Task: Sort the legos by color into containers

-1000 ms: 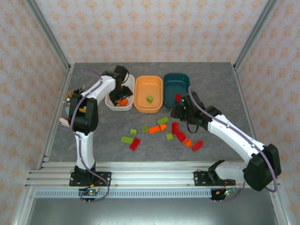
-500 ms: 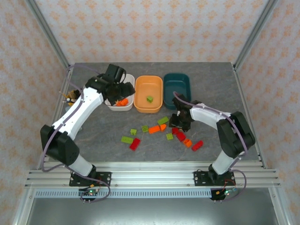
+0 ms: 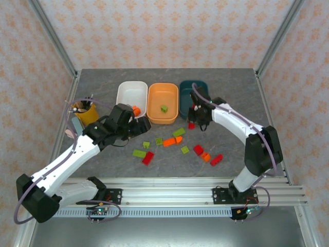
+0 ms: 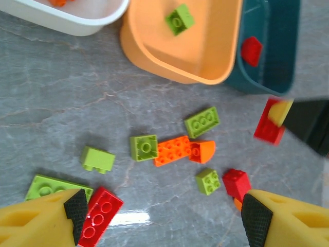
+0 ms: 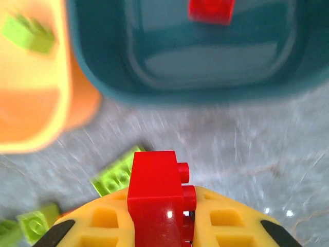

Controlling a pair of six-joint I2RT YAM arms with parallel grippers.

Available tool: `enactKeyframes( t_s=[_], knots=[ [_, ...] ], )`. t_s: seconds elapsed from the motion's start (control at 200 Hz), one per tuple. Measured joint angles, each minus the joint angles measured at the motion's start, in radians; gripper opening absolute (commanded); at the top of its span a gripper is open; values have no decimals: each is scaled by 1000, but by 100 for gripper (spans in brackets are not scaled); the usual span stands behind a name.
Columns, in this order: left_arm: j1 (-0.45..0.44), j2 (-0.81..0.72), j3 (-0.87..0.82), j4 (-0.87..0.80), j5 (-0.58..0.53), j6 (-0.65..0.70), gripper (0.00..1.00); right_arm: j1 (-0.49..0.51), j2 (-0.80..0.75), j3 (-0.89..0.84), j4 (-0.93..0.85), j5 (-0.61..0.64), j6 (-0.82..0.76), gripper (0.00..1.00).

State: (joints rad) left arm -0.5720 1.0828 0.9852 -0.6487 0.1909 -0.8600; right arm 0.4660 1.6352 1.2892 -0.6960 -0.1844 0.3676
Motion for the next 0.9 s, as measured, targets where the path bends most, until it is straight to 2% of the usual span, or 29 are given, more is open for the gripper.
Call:
enactKeyframes(
  t_s=[0.09, 0.215, 0.41, 0.5, 0.616, 0.786, 0.901],
  knots=[
    [-21, -27, -37, 49, 0, -8, 81, -30, 52, 136, -32, 55, -6, 17],
    [-31, -40, -65, 78, -7, -19, 81, -73, 210, 302, -84, 119, -5, 17],
    [-37, -67, -66, 90, -18, -30, 82, -103, 474, 507, -206, 196, 26, 17],
    [-37, -82, -68, 90, -19, -33, 82, -103, 543, 567, -256, 225, 47, 19],
    [-37, -104, -88, 92, -19, -38, 82, -102, 568, 574, -290, 244, 74, 26],
    [-37, -125, -121, 87, -33, -56, 83, -103, 573, 574, -301, 243, 89, 48],
    [-37, -127, -125, 66, -52, -68, 83, -102, 572, 574, -299, 236, 86, 55]
  ],
)
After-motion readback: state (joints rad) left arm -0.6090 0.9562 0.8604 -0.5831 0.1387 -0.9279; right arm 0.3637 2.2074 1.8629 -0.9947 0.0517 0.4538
